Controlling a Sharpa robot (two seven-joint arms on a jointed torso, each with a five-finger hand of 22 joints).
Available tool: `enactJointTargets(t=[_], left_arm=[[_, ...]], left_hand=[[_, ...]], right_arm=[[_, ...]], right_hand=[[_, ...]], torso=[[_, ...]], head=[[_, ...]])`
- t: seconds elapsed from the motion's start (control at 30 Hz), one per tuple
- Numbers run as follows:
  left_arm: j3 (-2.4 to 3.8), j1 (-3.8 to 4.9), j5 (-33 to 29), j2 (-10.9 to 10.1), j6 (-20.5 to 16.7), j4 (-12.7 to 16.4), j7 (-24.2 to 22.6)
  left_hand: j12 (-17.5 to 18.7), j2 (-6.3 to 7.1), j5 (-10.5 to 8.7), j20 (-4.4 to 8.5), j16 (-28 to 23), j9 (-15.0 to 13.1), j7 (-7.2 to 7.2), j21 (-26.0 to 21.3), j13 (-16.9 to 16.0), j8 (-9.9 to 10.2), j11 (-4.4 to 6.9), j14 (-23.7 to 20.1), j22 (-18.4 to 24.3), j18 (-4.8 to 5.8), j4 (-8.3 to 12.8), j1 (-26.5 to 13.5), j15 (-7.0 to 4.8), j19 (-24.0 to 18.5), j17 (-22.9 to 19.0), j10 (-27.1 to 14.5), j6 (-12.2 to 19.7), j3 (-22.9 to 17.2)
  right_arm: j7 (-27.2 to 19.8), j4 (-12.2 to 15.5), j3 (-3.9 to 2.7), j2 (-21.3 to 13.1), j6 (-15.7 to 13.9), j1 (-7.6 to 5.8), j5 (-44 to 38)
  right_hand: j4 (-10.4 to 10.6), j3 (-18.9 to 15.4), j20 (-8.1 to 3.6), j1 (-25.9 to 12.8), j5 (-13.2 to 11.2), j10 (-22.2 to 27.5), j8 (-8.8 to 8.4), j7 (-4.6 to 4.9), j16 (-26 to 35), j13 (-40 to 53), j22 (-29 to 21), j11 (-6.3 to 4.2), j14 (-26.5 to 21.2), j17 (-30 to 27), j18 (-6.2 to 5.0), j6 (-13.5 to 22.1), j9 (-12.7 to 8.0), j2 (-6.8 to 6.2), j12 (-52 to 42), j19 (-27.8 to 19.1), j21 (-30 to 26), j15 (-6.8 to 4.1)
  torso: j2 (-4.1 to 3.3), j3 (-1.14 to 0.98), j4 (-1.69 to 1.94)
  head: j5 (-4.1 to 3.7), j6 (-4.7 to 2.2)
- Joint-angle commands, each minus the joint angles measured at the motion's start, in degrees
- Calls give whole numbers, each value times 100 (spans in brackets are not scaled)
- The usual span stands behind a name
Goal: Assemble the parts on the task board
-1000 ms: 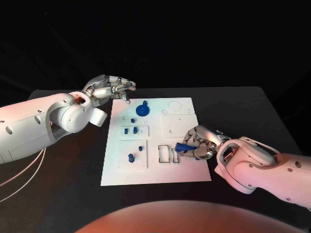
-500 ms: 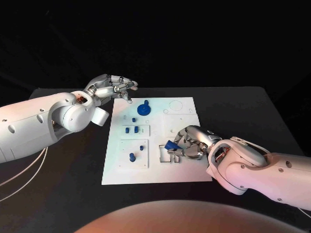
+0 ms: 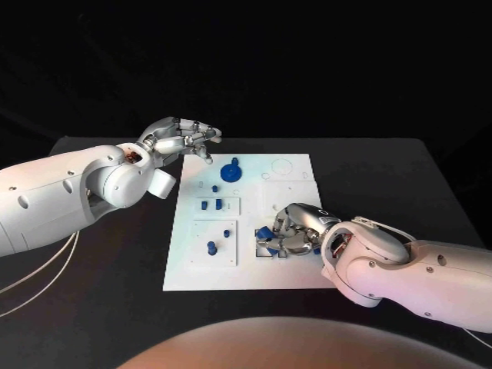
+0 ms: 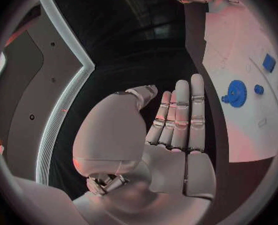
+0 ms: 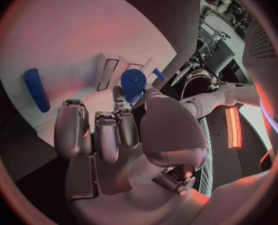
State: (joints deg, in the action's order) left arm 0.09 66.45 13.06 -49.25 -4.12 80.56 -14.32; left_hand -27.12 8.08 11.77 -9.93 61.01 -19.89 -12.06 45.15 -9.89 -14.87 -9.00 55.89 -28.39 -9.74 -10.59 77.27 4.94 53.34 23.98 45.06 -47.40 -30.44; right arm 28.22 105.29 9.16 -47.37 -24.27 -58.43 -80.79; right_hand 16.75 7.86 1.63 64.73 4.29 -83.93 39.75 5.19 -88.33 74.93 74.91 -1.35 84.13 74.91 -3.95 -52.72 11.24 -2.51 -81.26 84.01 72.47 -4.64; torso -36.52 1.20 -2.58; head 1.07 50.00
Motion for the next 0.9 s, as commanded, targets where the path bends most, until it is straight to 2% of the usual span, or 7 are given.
enactJointTargets(t=[0.03, 0.33, 0.9], left_arm=[[3, 6, -22, 2, 61, 22, -6], [3, 8, -8, -2, 46, 31, 3], [3, 9, 6, -15, 35, 39, 11]], left_hand=[[-38, -7, 25, -19, 18, -6, -24, -33, 3, -35, -9, -29, 8, -78, -46, -63, -7, 42, -10, -51, 37, -5], [-41, -12, 26, -19, 18, -6, -25, -36, 3, -37, -10, -30, 10, -78, -52, -68, -7, 44, -10, -53, 38, -6], [-51, -30, 28, -21, 20, -5, -25, -45, 4, -41, -11, -31, 17, -78, -73, -84, -5, 47, -10, -61, 46, -10]], right_arm=[[235, -27, -2, 36, 440, 5, -171], [328, -121, -2, 120, 522, 7, -313], [378, -166, -4, 181, 370, 7, -563]], right_hand=[[9, 20, -30, -81, 17, -175, 37, -295, -26, 710, 1026, -42, 508, 1111, 72, -265, 1224, -23, -22, 97, 43, -45], [10, 31, -37, -256, 18, -197, 97, -309, -45, 743, 1048, -54, 519, 1164, 82, -271, 1234, -39, -45, 116, 95, -54], [12, 84, -49, -458, 20, -220, 166, -329, -56, 775, 1071, -72, 524, 1195, 93, -284, 1244, 46, -66, 137, 150, -68]], torso=[[-9, 1, 10], [-3, -1, 1], [-12, 0, 9]], head=[[10, 0], [23, 0], [0, 0]])
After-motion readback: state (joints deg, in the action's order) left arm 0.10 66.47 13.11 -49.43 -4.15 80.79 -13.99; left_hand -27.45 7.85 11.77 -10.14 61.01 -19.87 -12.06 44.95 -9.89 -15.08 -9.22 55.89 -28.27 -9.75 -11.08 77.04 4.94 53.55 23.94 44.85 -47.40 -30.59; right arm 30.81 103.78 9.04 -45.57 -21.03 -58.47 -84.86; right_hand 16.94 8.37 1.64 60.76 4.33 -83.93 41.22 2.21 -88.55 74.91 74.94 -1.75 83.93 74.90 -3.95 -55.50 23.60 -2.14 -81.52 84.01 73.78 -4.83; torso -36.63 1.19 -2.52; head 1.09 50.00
